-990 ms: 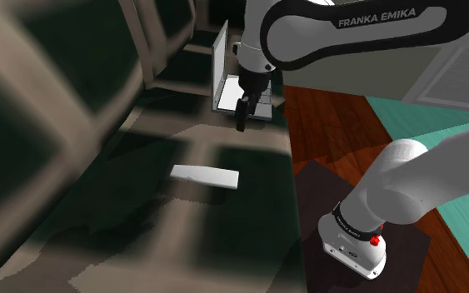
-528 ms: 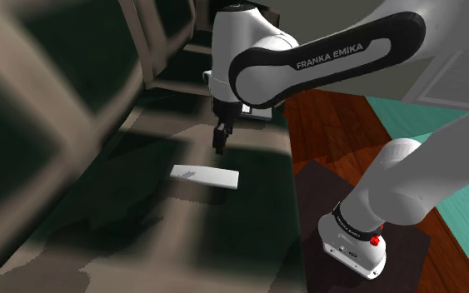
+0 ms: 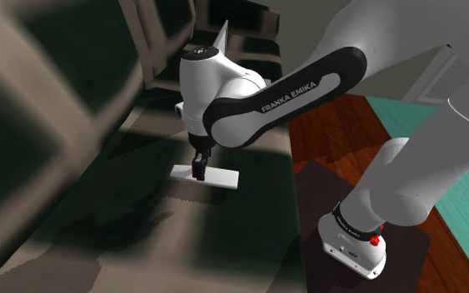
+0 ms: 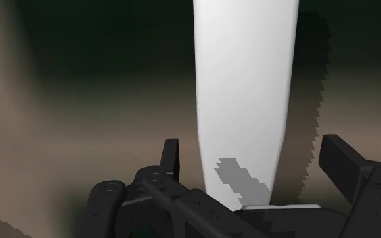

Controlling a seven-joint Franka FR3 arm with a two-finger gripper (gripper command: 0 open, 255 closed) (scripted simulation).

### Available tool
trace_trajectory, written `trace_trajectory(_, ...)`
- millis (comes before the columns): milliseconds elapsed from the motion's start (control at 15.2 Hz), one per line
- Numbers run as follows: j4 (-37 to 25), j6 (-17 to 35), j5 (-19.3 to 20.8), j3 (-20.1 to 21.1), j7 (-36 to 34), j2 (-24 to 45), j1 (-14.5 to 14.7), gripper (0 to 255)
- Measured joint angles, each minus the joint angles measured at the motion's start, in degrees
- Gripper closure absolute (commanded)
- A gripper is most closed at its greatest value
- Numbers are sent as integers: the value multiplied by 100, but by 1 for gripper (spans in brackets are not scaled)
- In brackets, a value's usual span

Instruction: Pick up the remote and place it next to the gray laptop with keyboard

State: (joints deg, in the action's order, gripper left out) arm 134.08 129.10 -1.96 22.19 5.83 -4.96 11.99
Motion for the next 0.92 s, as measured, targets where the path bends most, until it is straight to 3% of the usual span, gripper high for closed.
trace_trajectory(396, 135, 472, 180, 41, -136, 365, 9, 0)
trace_trajectory(858, 183, 583, 214, 34, -142, 429, 0, 0)
trace_trajectory(924, 183, 583, 214, 34, -142, 429, 0, 255)
